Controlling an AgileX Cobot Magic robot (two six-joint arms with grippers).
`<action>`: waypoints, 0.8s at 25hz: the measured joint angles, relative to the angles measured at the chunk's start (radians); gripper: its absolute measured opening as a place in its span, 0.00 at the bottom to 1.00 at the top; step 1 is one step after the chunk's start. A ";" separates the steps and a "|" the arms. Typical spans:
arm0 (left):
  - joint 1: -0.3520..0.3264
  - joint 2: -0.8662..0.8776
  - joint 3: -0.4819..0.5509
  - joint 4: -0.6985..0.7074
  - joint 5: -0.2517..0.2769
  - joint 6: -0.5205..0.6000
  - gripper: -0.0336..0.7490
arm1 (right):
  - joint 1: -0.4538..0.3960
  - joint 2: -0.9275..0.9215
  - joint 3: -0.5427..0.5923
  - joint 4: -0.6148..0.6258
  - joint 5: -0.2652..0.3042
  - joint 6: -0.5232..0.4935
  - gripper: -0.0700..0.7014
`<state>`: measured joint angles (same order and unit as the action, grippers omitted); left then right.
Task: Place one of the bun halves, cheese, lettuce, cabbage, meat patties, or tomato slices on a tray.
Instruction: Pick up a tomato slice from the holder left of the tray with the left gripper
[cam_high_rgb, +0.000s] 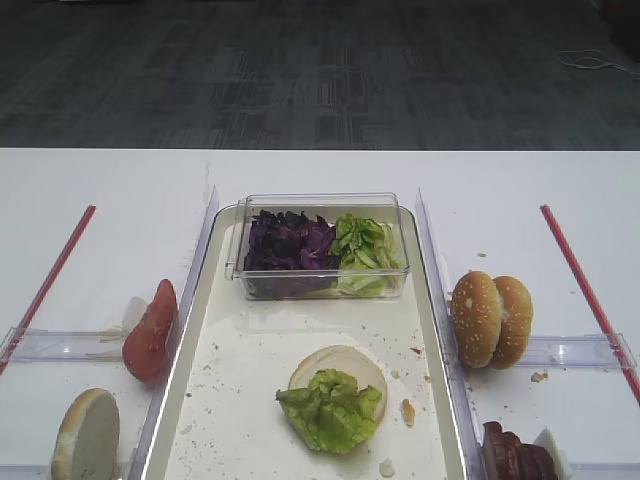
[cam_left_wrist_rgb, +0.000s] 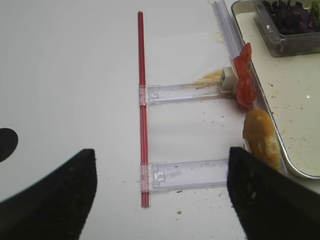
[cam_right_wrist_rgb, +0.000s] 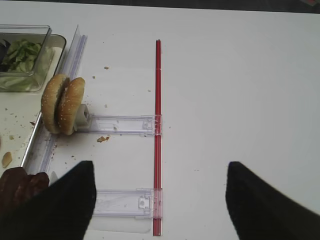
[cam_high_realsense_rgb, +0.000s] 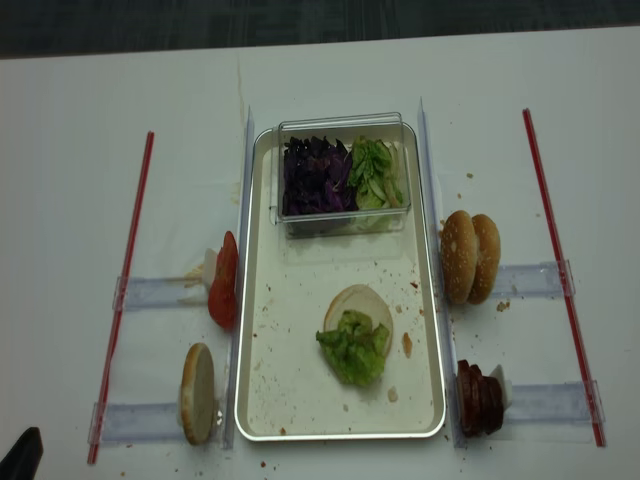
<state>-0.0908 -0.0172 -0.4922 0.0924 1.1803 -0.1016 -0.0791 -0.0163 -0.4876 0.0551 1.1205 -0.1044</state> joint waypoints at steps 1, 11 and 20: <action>0.000 0.000 0.000 0.000 0.000 0.000 0.72 | 0.000 0.000 0.000 0.000 0.000 0.000 0.83; 0.000 0.000 0.000 0.000 0.000 0.000 0.72 | 0.000 0.000 0.000 0.000 0.000 -0.002 0.83; 0.000 0.367 -0.023 -0.013 0.051 0.000 0.72 | 0.000 0.000 0.000 0.000 0.000 -0.002 0.83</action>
<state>-0.0908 0.3493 -0.5156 0.0790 1.2314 -0.1016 -0.0791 -0.0163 -0.4876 0.0551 1.1205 -0.1062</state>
